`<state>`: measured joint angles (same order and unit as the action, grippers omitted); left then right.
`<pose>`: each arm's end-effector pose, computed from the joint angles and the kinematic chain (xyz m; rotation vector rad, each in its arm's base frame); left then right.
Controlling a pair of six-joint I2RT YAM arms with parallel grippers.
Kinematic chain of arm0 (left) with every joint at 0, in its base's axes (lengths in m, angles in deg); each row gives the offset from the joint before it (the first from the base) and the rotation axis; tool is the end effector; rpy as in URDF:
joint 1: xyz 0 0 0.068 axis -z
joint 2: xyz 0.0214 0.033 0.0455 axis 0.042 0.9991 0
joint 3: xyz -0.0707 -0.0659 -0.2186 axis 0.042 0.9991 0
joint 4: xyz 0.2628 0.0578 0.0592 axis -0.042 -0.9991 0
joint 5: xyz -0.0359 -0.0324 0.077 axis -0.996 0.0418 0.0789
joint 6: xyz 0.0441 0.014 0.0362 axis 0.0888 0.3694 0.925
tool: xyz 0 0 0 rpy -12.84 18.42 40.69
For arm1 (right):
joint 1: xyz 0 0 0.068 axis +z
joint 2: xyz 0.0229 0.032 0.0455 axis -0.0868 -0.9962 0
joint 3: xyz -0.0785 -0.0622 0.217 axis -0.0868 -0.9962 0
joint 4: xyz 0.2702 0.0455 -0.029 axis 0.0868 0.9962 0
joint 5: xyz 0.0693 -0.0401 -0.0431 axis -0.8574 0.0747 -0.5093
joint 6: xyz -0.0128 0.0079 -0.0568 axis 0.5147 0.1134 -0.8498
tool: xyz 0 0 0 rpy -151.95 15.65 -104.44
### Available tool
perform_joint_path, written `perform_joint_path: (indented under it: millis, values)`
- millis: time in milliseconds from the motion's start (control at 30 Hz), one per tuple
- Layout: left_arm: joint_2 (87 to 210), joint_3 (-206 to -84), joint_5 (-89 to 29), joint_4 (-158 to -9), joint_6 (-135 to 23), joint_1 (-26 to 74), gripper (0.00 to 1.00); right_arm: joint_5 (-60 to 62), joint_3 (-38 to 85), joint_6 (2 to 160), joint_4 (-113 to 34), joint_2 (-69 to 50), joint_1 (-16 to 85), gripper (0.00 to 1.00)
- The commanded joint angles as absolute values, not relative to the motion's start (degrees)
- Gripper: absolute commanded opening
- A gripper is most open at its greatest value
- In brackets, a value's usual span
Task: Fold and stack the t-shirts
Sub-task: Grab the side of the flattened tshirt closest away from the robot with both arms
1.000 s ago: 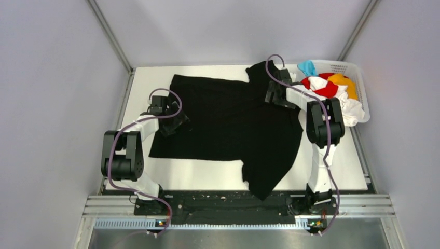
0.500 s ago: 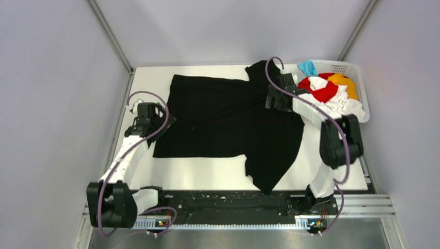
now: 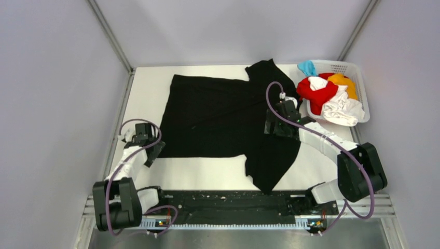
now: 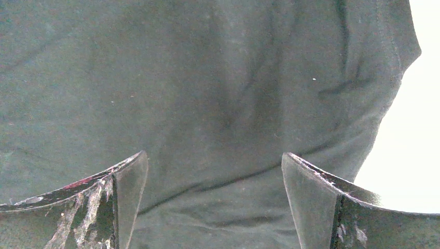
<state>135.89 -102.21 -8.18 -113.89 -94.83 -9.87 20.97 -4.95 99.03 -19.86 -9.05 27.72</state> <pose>0.2167 0.0385 0.1207 -1.3296 2.2391 0.0539 0.2813 0.1084 0.1539 0.1319 2.4754 0.0935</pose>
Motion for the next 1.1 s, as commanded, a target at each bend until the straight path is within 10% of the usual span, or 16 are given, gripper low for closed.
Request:
perform_joint_path:
  millis: [0,400,1067]
  values:
    - [143.8,-104.6,-12.9,-108.2,-94.9,-10.1,0.72,22.1,-4.4,100.0,-24.1,-6.4,28.0,0.99]
    - [148.9,-105.6,-19.8,-106.2,-91.4,-10.1,0.00,26.3,-4.2,100.2,-22.0,-4.9,28.0,0.99]
    - [134.0,-103.1,-17.6,-110.4,-88.3,-10.1,0.00,9.8,-12.6,108.9,6.9,10.0,59.2,0.87]
